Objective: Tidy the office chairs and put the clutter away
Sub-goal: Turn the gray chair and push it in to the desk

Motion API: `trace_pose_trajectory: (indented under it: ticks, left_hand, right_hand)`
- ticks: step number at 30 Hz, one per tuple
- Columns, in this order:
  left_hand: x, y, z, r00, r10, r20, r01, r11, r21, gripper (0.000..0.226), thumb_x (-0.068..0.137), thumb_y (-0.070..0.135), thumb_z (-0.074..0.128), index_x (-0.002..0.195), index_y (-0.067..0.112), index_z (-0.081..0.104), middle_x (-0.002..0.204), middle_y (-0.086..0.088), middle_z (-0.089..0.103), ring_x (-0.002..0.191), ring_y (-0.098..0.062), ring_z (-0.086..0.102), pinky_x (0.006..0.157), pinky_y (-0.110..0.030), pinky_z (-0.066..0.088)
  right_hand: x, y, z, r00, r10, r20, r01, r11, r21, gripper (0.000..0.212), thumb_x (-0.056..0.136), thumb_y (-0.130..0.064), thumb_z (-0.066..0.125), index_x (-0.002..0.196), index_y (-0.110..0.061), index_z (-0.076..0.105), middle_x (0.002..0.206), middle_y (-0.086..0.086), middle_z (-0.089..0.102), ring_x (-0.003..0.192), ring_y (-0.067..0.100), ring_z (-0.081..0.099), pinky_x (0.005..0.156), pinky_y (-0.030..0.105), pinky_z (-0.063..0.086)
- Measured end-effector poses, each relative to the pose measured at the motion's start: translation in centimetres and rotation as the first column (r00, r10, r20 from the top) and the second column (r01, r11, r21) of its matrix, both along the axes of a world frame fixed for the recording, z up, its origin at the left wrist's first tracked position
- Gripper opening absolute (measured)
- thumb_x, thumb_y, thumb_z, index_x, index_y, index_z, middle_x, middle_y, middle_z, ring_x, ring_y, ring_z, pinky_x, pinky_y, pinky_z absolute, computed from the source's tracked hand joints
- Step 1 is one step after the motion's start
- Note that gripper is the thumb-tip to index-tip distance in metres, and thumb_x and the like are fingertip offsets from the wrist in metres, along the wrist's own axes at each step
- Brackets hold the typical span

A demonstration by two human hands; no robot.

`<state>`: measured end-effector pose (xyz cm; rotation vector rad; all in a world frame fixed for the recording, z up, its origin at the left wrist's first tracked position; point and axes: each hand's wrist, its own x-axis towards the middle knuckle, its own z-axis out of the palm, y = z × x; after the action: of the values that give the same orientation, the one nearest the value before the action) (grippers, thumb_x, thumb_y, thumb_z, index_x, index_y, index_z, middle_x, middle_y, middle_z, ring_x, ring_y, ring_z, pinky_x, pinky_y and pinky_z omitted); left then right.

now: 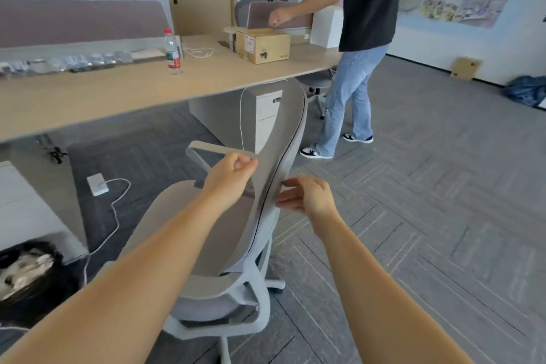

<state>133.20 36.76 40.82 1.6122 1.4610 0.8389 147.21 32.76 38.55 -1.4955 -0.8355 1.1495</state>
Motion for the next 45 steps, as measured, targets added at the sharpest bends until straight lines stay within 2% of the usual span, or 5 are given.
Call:
trace_pose_trajectory:
  ticks: [14, 22, 30, 36, 45]
  left_hand:
    - [-1.1, -1.1, 1.4, 0.906, -0.087, -0.414, 0.14, 0.985, 0.101, 0.024, 0.087, 0.034, 0.053, 0.079, 0.012, 0.048, 0.07, 0.0, 0.051, 0.08, -0.024, 0.051, 0.06, -0.03, 0.031]
    - [-7.6, -2.8, 2.4, 0.812, -0.122, -0.571, 0.164, 0.986, 0.021, 0.014, 0.09, 0.026, 0.052, 0.084, 0.013, 0.048, 0.087, -0.004, 0.051, 0.084, -0.022, 0.046, 0.072, -0.029, 0.033]
    - [-8.4, -3.7, 2.9, 0.808, 0.084, -0.583, 0.045, 0.978, 0.204, 0.051, 0.084, 0.036, 0.057, 0.129, 0.015, 0.044, 0.135, -0.006, 0.051, 0.125, -0.026, 0.045, 0.107, -0.042, 0.031]
    - [-7.7, -3.0, 1.2, 0.657, 0.3, -0.692, -0.018, 0.923, 0.383, 0.053, 0.077, 0.056, 0.056, 0.111, 0.016, 0.058, 0.111, -0.007, 0.059, 0.109, -0.029, 0.048, 0.096, -0.041, 0.025]
    - [-11.1, -0.2, 1.4, 0.733, 0.367, -0.572, -0.059, 0.873, 0.484, 0.056, 0.068, 0.05, 0.068, 0.099, 0.004, 0.063, 0.097, -0.011, 0.064, 0.1, -0.029, 0.052, 0.087, -0.036, 0.023]
  right_hand:
    - [2.1, 1.0, 2.1, 0.857, -0.165, 0.488, 0.131, 0.986, 0.103, 0.032, 0.091, -0.01, 0.039, 0.12, -0.008, 0.052, 0.104, 0.008, 0.06, 0.085, 0.02, 0.052, 0.072, 0.031, 0.04]
    - [-0.7, 1.7, 2.9, 0.624, 0.054, 0.78, -0.168, 0.984, 0.066, 0.081, 0.082, -0.023, 0.064, 0.146, -0.022, 0.015, 0.156, 0.005, 0.013, 0.142, 0.031, 0.011, 0.113, 0.047, 0.023]
    - [-1.7, 1.9, 3.6, 0.392, 0.151, 0.908, -0.276, 0.96, -0.04, 0.084, 0.075, -0.048, 0.066, 0.143, -0.022, 0.024, 0.157, 0.005, 0.005, 0.145, 0.028, 0.0, 0.117, 0.047, 0.005]
    - [-1.6, 2.7, 2.8, 0.395, 0.172, 0.903, -0.303, 0.952, -0.049, 0.065, 0.07, -0.053, 0.067, 0.122, -0.019, 0.049, 0.142, 0.006, 0.037, 0.14, 0.028, 0.013, 0.118, 0.047, 0.004]
    - [-4.3, 4.6, 2.1, 0.472, 0.044, 0.88, -0.302, 0.946, 0.115, 0.058, 0.064, -0.051, 0.073, 0.101, -0.009, 0.056, 0.109, 0.004, 0.054, 0.122, 0.028, 0.034, 0.115, 0.049, 0.0]
